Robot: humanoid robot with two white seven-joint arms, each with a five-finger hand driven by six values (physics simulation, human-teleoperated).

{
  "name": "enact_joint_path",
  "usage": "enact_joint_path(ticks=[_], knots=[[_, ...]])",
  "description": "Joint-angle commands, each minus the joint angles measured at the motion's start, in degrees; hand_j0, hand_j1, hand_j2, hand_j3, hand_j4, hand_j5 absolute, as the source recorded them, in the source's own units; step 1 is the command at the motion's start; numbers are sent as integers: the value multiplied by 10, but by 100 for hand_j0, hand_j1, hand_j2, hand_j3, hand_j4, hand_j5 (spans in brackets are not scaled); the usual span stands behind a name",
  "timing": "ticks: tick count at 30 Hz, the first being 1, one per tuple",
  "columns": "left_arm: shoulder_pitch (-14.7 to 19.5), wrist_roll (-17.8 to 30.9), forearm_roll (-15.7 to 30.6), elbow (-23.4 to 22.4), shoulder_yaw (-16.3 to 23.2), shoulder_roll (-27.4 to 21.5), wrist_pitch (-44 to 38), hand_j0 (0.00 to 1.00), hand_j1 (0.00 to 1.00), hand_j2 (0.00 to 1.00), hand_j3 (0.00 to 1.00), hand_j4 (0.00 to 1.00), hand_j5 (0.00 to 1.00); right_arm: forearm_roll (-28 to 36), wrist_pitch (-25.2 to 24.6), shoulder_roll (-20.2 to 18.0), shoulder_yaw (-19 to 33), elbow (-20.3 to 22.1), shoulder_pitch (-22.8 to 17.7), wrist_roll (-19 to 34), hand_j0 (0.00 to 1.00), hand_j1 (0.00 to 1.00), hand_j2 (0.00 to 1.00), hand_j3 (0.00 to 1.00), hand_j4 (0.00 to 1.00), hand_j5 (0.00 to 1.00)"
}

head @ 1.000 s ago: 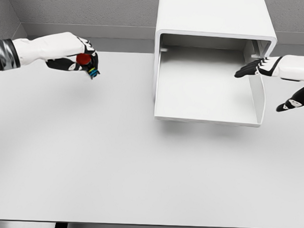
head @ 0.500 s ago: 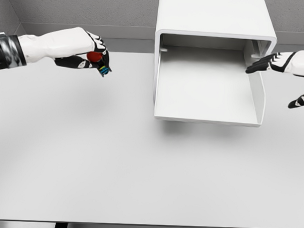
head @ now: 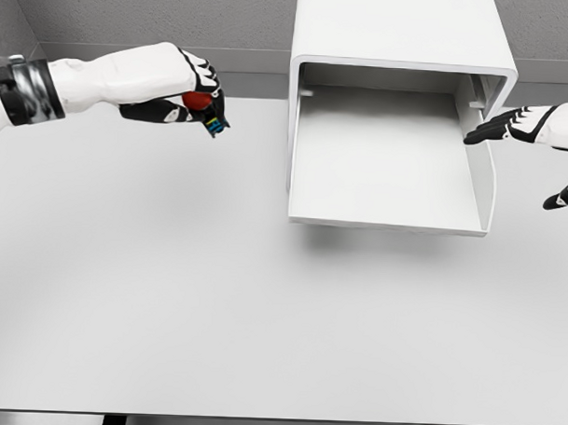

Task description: Slide open multi-storey tabletop storage cabinets and put open load switch and slide close multi-storey tabletop storage cabinets

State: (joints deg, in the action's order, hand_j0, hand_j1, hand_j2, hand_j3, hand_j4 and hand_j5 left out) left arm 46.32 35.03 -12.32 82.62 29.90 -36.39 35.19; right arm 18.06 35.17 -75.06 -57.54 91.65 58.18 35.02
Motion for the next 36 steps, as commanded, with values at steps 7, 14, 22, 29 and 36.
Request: enact_joint_path(ticks=[7, 14, 22, 29, 36], knots=[[0, 0, 4, 24, -6, 26, -2, 45, 45, 45, 45, 45, 45, 1, -2, 1, 1, -3, -5, 0, 100, 100, 100, 100, 100, 100], [5, 0, 4, 25, -11, 56, -2, 45, 45, 45, 45, 45, 45, -19, -2, 6, 2, -5, -12, 0, 100, 100, 100, 100, 100, 100], [6, 0, 4, 46, -26, 65, -2, 45, 45, 45, 45, 45, 45, -21, -2, 4, 1, -4, -13, -33, 100, 100, 100, 100, 100, 100], [5, 0, 19, 78, -26, 65, -2, 45, 45, 45, 45, 45, 45, -33, -2, 5, -1, 1, -14, -29, 100, 100, 100, 100, 100, 100], [0, 0, 66, 92, -41, 43, -2, 45, 45, 45, 45, 45, 45, -39, -2, 2, 0, 3, -14, -27, 100, 100, 100, 100, 100, 100]])
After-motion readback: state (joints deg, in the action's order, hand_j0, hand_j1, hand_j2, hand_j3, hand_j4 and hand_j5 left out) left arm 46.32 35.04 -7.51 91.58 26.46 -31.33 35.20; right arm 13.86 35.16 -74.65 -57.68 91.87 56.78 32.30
